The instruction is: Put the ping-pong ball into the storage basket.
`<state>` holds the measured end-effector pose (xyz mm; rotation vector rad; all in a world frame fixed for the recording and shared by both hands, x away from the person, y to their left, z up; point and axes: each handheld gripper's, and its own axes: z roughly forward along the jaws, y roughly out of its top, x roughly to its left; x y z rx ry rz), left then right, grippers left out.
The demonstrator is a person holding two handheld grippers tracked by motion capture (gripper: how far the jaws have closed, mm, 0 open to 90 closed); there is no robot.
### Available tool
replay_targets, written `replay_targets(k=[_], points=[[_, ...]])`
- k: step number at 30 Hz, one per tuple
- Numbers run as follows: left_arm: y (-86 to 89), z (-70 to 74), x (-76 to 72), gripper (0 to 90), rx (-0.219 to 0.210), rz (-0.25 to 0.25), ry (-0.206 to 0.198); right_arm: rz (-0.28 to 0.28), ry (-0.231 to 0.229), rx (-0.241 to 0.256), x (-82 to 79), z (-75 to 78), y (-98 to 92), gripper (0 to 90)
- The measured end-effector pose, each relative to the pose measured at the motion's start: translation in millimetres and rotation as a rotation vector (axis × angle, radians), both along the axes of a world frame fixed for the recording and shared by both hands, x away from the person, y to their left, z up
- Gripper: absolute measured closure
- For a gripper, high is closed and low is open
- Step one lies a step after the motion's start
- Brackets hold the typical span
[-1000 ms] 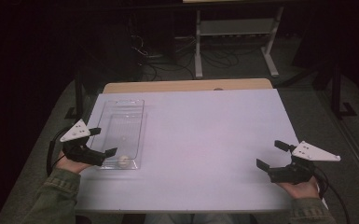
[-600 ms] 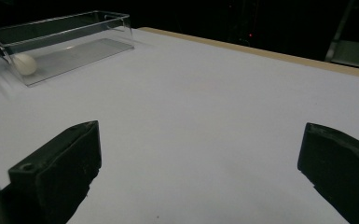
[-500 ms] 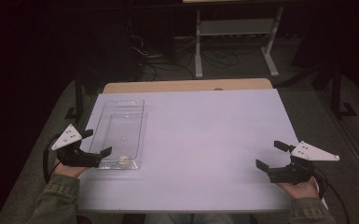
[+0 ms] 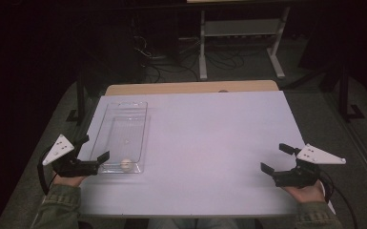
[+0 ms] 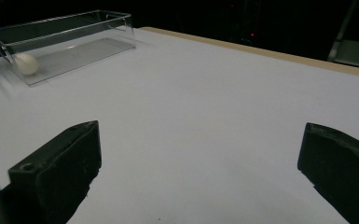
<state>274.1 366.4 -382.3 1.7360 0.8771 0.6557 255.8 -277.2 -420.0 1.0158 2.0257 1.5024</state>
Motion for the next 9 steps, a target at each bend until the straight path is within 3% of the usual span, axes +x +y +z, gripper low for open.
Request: replay_targets(k=[3,4,5,9], points=[[6.4,-3.3,-2.8,0.0,-0.055,0.007,-0.005,0.000,-0.004,0.004,0.6,0.6,0.9,0.0],[6.4,-3.3,-2.8,0.0,-0.055,0.007,-0.005,0.000,-0.004,0.004,0.6,0.6,0.9,0.0],[9.2,-5.9,-2.9,0.0,-0.092,0.010,0.007,0.001,-0.005,0.006,1.0,1.2,1.6,0.0],[8.0,-7.7,-2.8,0.0,-0.090,0.004,0.009,0.004,-0.009,0.006,1.2,1.7,2.9,0.0]])
